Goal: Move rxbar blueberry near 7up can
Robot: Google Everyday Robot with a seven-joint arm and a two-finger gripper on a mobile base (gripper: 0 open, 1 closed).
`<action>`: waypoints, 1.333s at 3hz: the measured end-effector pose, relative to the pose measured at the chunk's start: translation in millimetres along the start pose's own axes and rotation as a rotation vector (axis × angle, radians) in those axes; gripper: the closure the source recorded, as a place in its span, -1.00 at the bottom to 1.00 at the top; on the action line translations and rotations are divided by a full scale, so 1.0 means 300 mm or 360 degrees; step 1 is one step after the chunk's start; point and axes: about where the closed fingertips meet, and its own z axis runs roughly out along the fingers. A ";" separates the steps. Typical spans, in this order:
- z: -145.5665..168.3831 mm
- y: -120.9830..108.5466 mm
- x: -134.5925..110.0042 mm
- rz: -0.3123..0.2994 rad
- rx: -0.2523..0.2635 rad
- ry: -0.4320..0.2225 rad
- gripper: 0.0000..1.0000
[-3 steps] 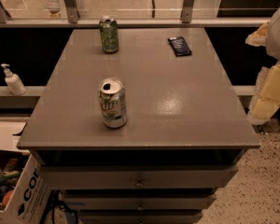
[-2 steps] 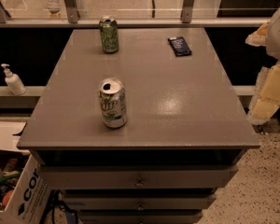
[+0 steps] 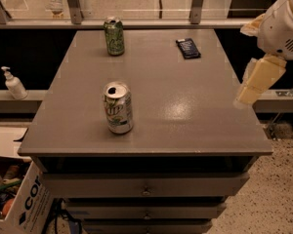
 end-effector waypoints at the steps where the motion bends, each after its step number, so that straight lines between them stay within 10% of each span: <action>1: 0.108 -0.121 -0.015 0.0014 0.0038 -0.0126 -1.00; 3: 0.337 -0.356 0.019 0.0147 0.0090 -0.0266 -1.00; 4: 0.337 -0.356 0.019 0.0147 0.0089 -0.0266 -1.00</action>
Offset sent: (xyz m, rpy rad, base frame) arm 0.1503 -0.0116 -0.0628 0.2066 -0.0746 -0.0528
